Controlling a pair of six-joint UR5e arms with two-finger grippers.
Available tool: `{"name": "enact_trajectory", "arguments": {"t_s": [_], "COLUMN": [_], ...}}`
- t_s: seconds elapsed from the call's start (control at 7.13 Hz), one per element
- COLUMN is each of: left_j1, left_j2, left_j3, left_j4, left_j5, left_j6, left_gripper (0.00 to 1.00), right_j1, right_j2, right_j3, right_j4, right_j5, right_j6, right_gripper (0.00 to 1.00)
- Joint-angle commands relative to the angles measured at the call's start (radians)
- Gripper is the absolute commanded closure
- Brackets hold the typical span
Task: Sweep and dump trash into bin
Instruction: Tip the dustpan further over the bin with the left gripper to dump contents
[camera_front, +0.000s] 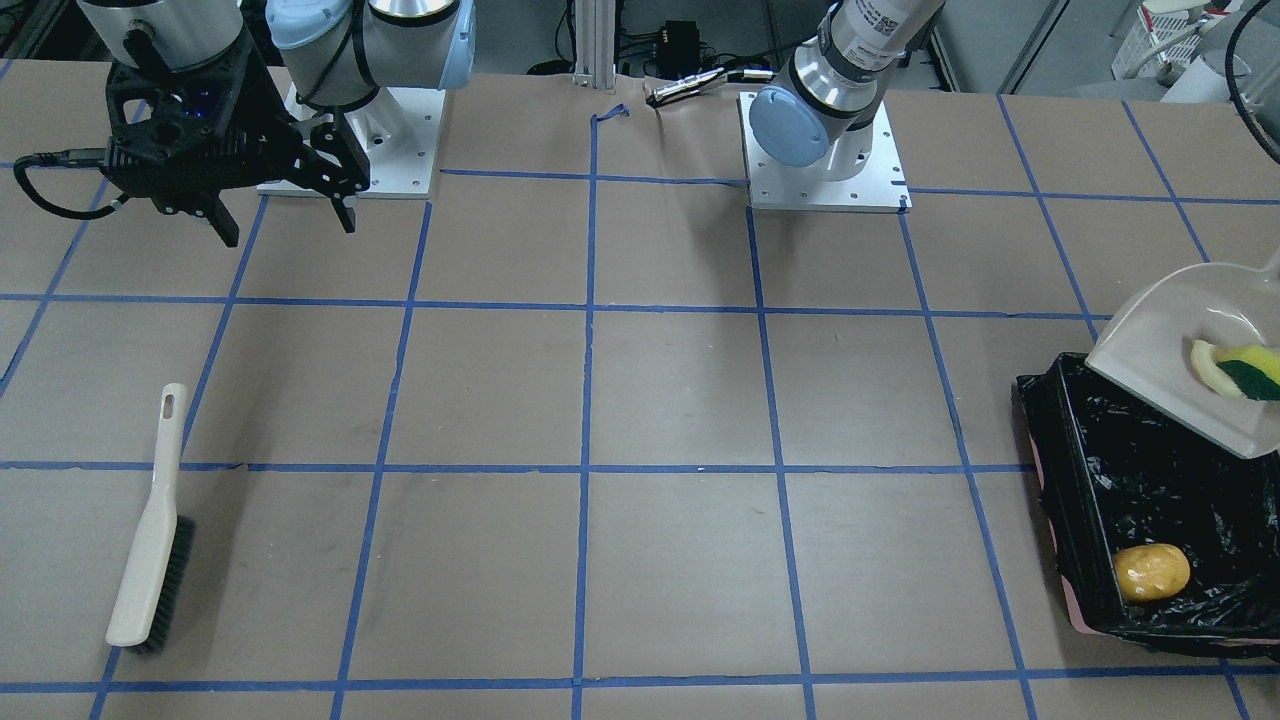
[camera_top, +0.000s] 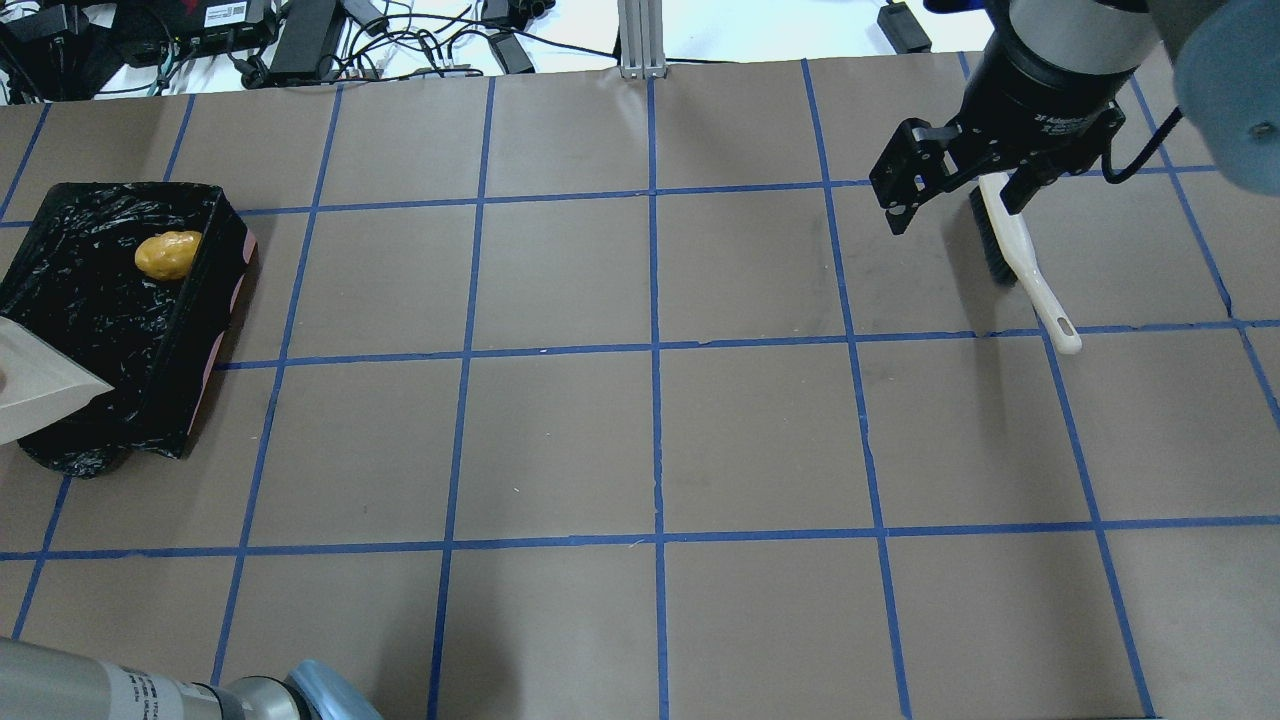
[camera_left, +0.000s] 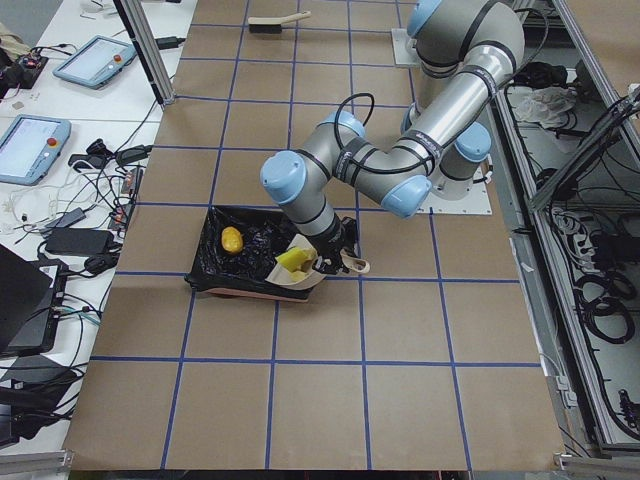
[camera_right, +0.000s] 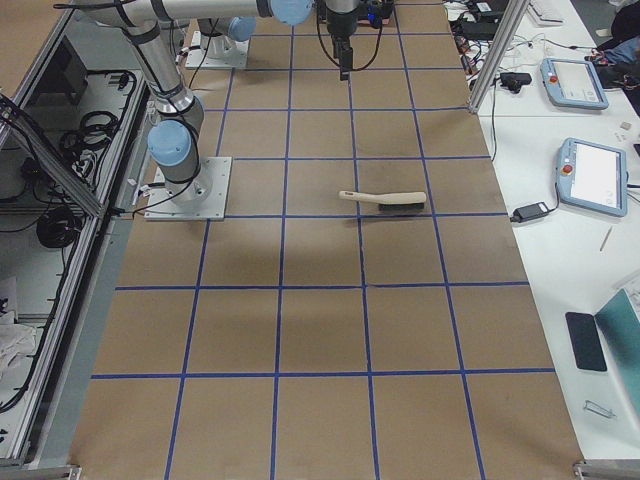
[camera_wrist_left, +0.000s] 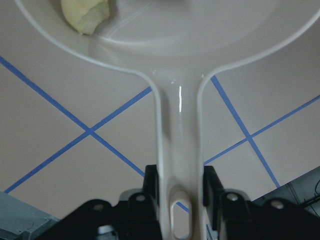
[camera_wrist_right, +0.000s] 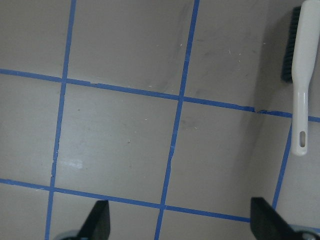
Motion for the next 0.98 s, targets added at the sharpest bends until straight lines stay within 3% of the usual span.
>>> {"name": "enact_trajectory", "arguments": {"t_s": [0.0, 0.56, 0.84], "left_j1": [-0.04, -0.069, -0.136], "left_j2": [0.016, 0.012, 0.016], "left_j3": [0.004, 0.044, 0.049], "left_j4": [-0.026, -0.071, -0.074], "left_j5": [0.036, 0.065, 0.142], "left_j6": [-0.049, -0.06, -0.06], "left_gripper": [1.0, 1.0, 1.0], "right_j1": [-0.003, -0.001, -0.003], "right_j2": [-0.003, -0.026, -0.027], "right_j3": [0.0, 0.008, 0.008], "right_j4": [0.007, 0.007, 0.009], "right_j5": [-0.059, -0.054, -0.056], "right_j6": [0.001, 0.013, 0.014], "right_gripper": [0.0, 0.0, 0.0]}}
